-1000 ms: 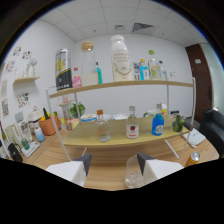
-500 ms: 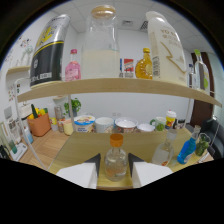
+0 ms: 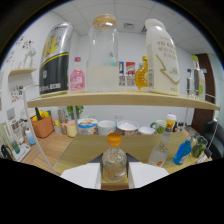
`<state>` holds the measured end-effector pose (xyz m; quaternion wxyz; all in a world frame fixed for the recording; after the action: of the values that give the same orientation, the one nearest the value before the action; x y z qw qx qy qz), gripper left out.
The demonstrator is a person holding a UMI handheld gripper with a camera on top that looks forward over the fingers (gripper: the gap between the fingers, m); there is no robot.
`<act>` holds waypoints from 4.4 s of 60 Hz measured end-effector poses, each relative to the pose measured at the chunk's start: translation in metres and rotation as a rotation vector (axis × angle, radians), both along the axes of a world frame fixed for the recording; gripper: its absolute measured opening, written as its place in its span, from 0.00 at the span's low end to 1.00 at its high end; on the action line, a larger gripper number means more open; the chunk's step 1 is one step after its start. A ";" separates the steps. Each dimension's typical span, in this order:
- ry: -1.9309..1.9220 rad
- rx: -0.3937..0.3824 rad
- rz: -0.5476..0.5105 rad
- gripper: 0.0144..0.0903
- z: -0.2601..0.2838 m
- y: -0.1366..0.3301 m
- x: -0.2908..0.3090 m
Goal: Make me a cup of Vodka Sunrise.
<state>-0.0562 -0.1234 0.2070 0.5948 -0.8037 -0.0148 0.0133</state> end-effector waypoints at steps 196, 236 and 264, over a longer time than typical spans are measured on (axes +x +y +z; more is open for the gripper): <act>-0.007 0.179 -0.059 0.92 0.177 -0.026 0.164; 0.061 0.150 -0.043 0.28 0.185 -0.016 0.179; 0.139 -0.041 -0.081 0.28 -0.002 -0.092 0.179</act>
<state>0.1232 -0.2155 0.2045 0.5778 -0.8128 0.0592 0.0453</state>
